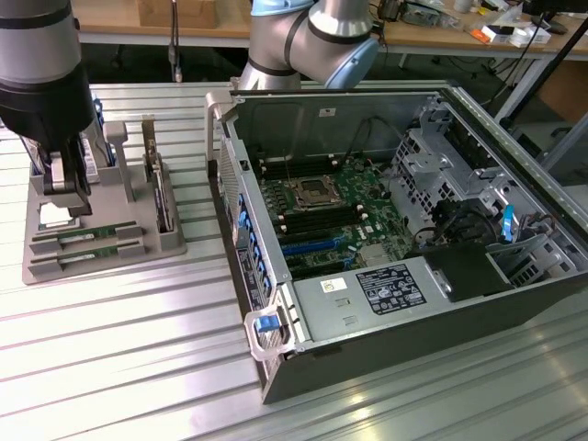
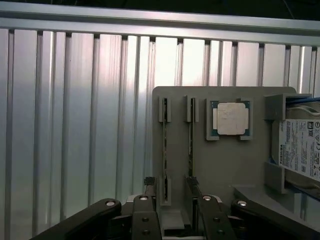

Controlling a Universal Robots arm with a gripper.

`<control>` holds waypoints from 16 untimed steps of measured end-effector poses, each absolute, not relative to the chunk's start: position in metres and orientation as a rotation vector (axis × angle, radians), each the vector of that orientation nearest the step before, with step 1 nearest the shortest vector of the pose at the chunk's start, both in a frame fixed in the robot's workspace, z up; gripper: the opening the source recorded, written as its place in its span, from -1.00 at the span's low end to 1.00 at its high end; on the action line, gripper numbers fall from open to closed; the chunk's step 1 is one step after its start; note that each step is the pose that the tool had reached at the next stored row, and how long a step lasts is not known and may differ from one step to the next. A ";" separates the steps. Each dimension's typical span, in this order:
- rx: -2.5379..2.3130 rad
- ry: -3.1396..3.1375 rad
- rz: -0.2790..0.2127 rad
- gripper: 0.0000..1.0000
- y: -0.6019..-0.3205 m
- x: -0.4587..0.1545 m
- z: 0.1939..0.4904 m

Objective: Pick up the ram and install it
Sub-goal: 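Pick up the ram and move it above insertion slot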

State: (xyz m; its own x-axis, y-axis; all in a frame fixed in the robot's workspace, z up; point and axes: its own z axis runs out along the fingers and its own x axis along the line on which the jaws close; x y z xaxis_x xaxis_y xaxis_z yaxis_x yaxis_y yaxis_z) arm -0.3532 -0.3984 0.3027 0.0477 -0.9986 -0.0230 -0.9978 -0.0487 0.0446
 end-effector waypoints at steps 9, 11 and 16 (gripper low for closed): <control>2.262 -2.155 -0.074 -0.28 -0.398 -0.355 0.270; 2.262 -2.155 -0.074 -0.28 -0.398 -0.356 0.261; 2.262 -2.155 -0.074 -0.28 -0.398 -0.357 0.245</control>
